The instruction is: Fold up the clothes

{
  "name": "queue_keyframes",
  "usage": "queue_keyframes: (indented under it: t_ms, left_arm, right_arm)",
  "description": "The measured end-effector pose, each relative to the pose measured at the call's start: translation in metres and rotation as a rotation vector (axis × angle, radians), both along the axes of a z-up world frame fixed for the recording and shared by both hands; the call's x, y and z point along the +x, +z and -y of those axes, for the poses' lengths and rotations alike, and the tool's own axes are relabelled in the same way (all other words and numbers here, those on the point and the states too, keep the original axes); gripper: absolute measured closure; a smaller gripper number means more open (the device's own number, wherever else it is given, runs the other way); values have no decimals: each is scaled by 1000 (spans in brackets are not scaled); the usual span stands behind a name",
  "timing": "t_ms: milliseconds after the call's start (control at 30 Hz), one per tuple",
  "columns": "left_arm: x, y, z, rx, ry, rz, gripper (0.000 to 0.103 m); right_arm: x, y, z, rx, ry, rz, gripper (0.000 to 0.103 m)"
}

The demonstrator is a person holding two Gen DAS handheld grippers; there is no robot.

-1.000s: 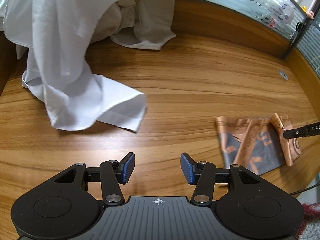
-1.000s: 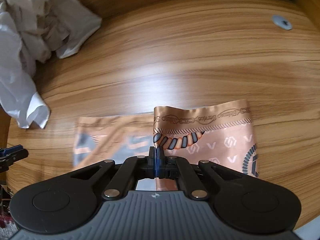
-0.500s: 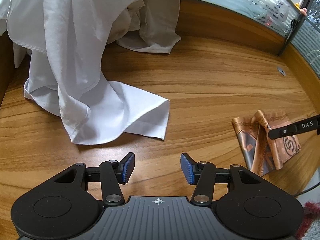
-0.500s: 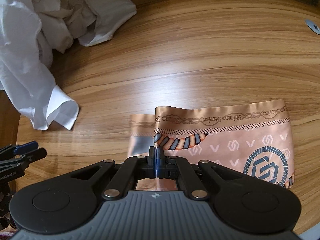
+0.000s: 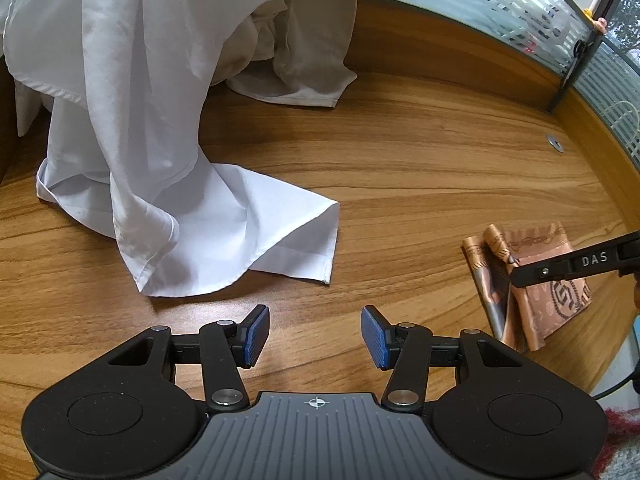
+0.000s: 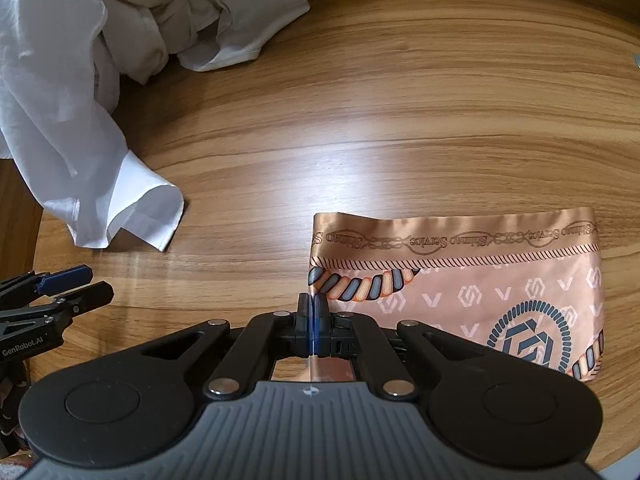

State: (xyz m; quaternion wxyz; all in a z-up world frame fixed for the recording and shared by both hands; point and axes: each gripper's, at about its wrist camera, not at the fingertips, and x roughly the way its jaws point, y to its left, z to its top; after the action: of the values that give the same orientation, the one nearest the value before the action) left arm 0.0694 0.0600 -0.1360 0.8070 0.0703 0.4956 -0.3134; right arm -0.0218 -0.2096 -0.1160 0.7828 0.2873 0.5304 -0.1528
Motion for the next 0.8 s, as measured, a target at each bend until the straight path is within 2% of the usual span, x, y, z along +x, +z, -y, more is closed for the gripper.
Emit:
queue_keyframes:
  t_ms: [200,433,567,733,800]
  left_arm:
    - [-2,1,3,7,-16,10,49]
    - [-4,4,14,9,-41,17,49]
    - [-5,6,29,-10,-85,25,49]
    - [-3,2,54,-35,-158,3,51]
    - [1,-2,64,-48,-176,-35,58]
  right_arm:
    - [7,-8,0,-12,3,-8,102]
    - [8,-13,-4,-26,24,8,93]
    - [-6,-3,-2,-15,22,57,84]
    - [-27,3,-5,-20,84,67,83]
    - [-34,3,-9,-19,93,64,83]
